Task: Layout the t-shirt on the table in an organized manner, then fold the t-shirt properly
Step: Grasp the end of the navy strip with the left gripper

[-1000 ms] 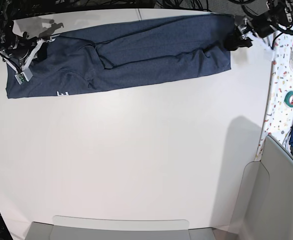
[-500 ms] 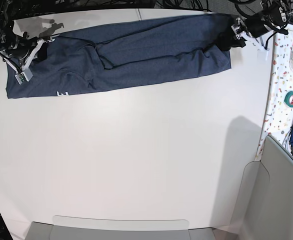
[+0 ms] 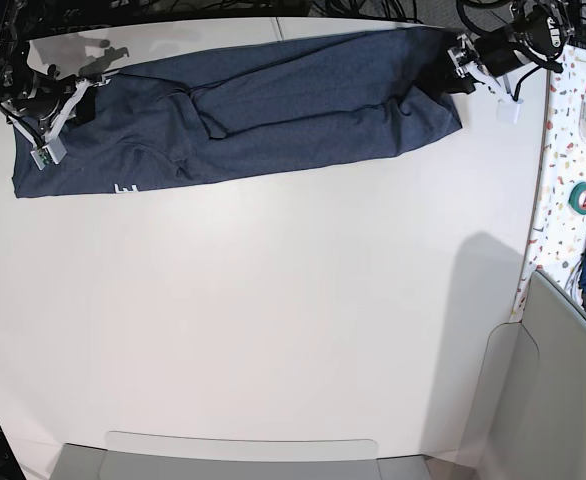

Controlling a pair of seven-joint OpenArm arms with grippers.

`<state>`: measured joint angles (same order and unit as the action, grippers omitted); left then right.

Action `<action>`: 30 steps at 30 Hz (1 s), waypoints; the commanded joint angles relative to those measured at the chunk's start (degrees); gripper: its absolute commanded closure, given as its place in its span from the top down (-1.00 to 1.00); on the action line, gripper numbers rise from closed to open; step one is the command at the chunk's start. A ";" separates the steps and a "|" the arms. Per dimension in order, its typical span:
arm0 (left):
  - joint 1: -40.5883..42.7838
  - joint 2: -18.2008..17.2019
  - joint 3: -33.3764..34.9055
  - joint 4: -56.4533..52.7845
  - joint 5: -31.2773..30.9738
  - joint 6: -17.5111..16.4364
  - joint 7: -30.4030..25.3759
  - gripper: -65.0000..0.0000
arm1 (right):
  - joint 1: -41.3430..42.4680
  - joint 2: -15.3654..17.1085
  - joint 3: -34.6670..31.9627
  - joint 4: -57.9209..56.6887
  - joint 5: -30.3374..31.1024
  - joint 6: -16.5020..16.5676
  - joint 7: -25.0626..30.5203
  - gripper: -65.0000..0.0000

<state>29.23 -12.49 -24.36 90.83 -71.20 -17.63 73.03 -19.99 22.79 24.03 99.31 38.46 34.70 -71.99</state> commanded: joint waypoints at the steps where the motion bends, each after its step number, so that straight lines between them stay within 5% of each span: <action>1: 0.96 -0.12 0.14 -0.06 3.64 0.79 1.73 -0.67 | -0.28 -0.15 -0.43 -0.45 -2.02 -0.90 -2.34 -0.99; 3: 0.88 -0.12 -0.12 -0.06 3.64 0.79 1.65 -1.00 | -0.19 -0.15 -0.43 -0.45 -2.02 -0.90 -2.26 -0.99; 9: -1.06 0.67 -2.41 3.11 3.46 0.79 1.73 -1.00 | 1.04 -1.73 -0.34 -0.36 -1.58 -0.90 -2.43 -0.99; 20: -1.41 1.37 -3.38 10.14 -1.90 0.88 2.44 -1.00 | 2.54 -1.12 -0.34 0.96 11.96 -0.98 -2.43 -0.98; 30: -1.50 1.28 -3.64 10.14 -1.64 0.88 2.44 -1.00 | 2.10 4.34 -0.34 12.12 11.78 -1.25 -2.61 -0.98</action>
<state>27.62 -10.52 -27.51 100.12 -71.55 -16.51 75.44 -18.22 26.28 23.29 110.67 49.67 33.69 -75.00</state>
